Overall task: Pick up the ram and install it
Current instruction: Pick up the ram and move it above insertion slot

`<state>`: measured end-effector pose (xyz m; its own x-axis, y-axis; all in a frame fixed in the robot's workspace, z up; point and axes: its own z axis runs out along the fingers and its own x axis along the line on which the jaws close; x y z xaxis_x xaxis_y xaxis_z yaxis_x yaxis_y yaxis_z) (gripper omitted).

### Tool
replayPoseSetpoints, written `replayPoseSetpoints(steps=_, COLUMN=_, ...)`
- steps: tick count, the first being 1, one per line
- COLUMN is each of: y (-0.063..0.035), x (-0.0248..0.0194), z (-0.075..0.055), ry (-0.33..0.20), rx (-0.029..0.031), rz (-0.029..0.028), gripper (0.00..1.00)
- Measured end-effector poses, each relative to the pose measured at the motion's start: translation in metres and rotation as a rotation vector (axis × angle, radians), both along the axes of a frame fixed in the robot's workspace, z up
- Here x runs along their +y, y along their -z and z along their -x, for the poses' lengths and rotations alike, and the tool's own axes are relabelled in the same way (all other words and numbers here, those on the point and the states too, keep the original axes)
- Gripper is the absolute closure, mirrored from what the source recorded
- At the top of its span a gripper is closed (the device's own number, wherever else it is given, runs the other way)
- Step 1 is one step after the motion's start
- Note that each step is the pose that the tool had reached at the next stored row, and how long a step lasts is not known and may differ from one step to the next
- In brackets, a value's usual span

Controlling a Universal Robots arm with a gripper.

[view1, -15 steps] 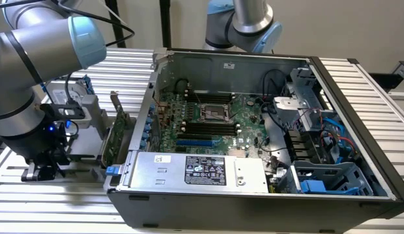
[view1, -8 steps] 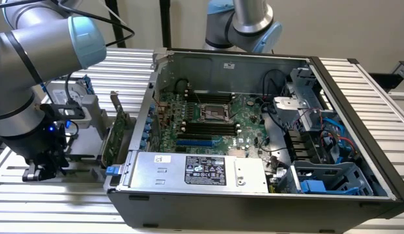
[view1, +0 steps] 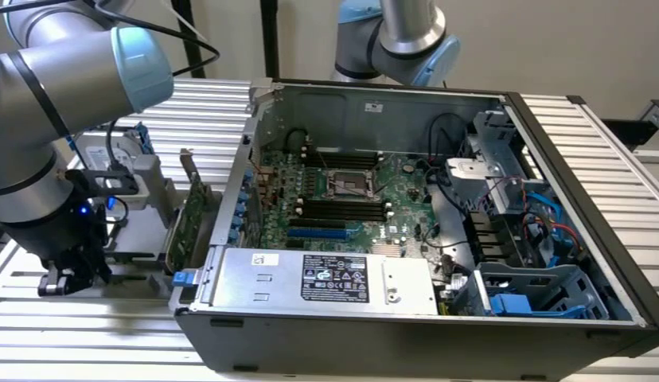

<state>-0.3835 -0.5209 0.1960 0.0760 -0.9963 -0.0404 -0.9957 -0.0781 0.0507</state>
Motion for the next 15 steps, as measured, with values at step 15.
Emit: replayPoseSetpoints(steps=15, y=0.0, x=0.0, z=0.0, ry=0.002, rx=0.0, rz=0.0001, gripper=1.0)
